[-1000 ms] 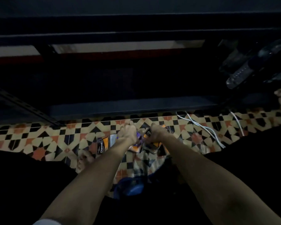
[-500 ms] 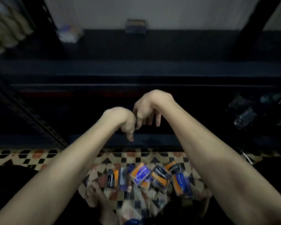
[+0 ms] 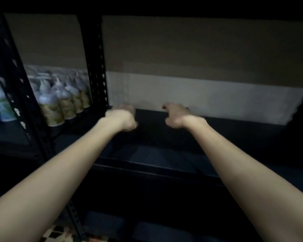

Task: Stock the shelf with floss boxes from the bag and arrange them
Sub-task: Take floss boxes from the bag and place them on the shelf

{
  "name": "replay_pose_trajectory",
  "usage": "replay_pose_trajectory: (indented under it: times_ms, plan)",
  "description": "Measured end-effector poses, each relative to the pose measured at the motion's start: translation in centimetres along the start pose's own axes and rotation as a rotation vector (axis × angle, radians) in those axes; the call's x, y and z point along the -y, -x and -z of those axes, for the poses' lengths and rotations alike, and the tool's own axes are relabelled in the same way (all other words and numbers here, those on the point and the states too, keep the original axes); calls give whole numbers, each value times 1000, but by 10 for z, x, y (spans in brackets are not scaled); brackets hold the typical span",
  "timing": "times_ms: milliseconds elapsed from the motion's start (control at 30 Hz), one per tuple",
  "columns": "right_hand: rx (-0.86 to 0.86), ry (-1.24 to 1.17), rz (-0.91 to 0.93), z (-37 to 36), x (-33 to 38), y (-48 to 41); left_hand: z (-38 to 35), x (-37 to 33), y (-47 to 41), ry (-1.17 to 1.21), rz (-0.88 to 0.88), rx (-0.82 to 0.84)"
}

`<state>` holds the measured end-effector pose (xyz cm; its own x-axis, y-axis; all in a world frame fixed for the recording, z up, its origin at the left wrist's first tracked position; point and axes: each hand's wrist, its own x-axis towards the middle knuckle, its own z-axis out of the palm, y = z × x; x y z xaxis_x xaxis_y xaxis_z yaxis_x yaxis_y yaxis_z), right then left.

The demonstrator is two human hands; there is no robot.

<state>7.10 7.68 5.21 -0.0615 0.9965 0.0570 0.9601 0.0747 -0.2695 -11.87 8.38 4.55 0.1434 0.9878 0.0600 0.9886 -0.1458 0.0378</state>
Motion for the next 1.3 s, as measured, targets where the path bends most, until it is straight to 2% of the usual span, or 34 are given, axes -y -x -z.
replay_pose_trajectory:
  times_ms: [167,367,467,633,700,767,833,900,1000,1167,1300]
  plan:
    - [-72,175,-57,-38,-33,-67,-46,18,-68,35,63,-90]
    - [-41,247,-198,-48,-64,-115,-61,34,-121,94,111,-27]
    - [33,215,-222,-53,-69,-120,-66,36,-127,86,118,-26]
    - [13,337,-200,-38,-61,-100,-58,25,-109,26,148,20]
    - [32,298,-228,-25,-53,-84,-49,18,-87,25,98,5]
    - [166,170,-206,-13,-46,-64,-38,9,-60,31,11,13]
    - [424,26,-205,2,-34,-36,-16,-3,-26,-20,-71,50]
    - [640,-88,-190,12,-25,10,5,-19,16,-76,-171,161]
    - [779,-181,-82,31,-9,68,29,-33,67,-97,-296,370]
    - [1018,-194,13,7,18,138,1,-39,133,-159,-278,776]
    - [1133,-101,-24,-85,30,156,-92,-26,157,-142,-142,898]
